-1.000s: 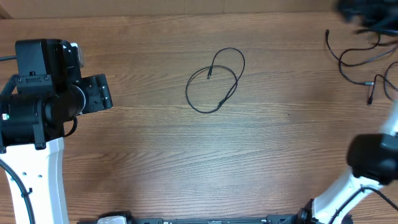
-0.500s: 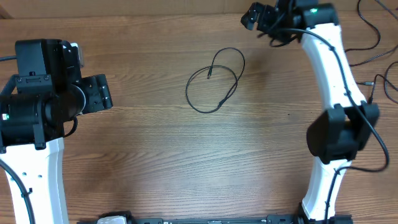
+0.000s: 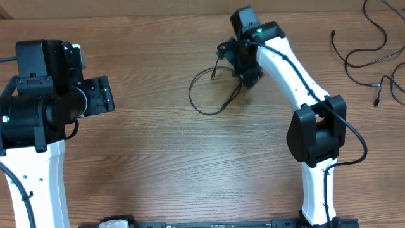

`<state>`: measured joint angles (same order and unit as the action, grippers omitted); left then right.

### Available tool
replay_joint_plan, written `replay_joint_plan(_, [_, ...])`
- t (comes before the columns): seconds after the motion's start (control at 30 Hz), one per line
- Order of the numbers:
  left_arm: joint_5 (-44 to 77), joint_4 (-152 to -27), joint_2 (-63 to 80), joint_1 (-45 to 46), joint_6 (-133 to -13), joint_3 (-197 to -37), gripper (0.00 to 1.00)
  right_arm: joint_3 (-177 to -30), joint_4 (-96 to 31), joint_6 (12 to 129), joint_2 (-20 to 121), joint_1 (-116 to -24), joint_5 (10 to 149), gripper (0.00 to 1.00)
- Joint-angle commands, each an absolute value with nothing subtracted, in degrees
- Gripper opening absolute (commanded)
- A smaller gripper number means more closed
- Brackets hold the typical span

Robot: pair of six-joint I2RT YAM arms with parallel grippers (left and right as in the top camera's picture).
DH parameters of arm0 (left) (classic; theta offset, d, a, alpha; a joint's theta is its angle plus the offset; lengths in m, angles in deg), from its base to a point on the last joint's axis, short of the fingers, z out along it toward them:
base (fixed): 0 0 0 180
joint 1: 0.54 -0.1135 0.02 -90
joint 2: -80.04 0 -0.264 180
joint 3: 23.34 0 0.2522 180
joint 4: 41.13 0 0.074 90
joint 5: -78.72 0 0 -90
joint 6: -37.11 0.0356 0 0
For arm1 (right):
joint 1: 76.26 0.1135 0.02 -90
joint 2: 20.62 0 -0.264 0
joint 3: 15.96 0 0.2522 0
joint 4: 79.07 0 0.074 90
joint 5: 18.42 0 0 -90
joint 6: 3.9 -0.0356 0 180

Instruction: Untangle cables

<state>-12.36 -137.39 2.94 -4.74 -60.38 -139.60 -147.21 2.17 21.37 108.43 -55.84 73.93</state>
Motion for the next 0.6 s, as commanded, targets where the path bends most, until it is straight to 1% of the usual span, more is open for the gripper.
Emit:
replay_joint_plan(0.0, [-11.71, -137.44, 3.55, -4.48, -59.26, -140.8, 0.77, -144.48, 2.98, 11.49, 107.69, -56.01, 68.53, 1.0])
replay_joint_plan(0.33, [-11.71, -137.87, 3.55, -4.48, -59.26, -140.76, 0.76, -135.06, -4.89, 10.92, 107.78, -55.97, 68.84, 1.0])
replay_joint_plan(0.57, [-11.71, -137.85, 3.55, -4.48, -59.26, -140.76, 0.77, -131.15, -9.85, 11.36, 107.8, -55.97, 68.62, 1.0])
